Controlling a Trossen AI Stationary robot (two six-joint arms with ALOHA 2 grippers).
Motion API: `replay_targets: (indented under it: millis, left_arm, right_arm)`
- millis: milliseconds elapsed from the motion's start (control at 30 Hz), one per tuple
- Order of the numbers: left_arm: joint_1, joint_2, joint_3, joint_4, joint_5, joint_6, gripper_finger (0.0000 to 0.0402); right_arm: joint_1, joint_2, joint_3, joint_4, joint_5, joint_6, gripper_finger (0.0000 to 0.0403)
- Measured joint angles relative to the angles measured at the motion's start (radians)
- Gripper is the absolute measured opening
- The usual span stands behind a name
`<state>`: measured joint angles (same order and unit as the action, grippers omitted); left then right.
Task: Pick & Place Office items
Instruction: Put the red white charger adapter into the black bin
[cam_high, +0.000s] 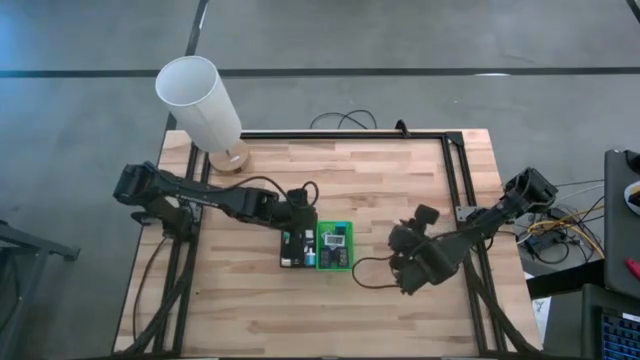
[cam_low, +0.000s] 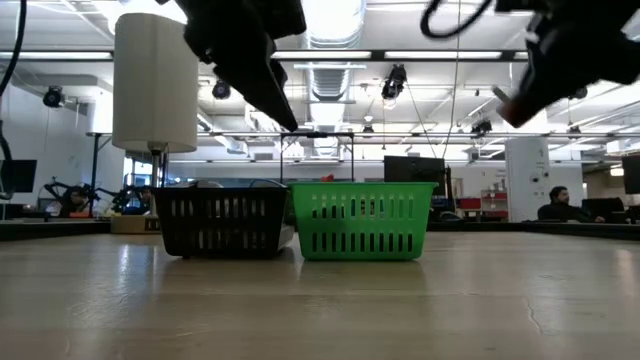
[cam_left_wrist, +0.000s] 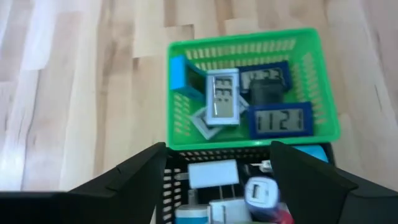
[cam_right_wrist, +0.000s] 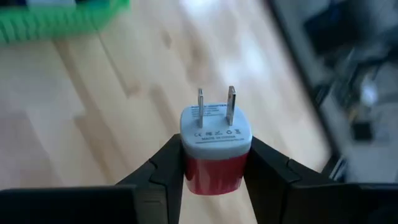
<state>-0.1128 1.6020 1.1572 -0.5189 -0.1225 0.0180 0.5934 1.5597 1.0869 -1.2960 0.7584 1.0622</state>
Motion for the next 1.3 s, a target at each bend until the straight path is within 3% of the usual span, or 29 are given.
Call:
replay_targets:
  millis: [333, 767, 900, 1167, 1300]
  left_arm:
    - [0.079, -0.034, 0.000, 0.145, 0.156, -0.006, 0.0291]
    - [0.099, -0.110, 0.000, 0.470, 0.360, -0.032, 0.0291]
    - [0.100, -0.109, 0.000, 0.541, 0.388, -0.060, 0.0291]
    - [0.100, -0.108, 0.000, 0.616, 0.396, -0.121, 0.0291]
    - [0.100, -0.108, 0.000, 0.616, 0.396, -0.133, 0.0291]
  right_arm:
    - [0.025, 0.004, 0.069, 0.031, 0.318, -0.326, 0.0122]
    - [0.110, 0.005, 0.087, 0.192, 0.579, -0.505, 0.0122]
    - [0.111, 0.005, 0.106, 0.341, 0.609, -0.678, 0.0122]
    - [0.111, 0.006, 0.094, 0.808, 0.640, -1.202, 0.0122]
    - [0.110, 0.006, 0.091, 0.907, 0.656, -1.338, 0.0122]
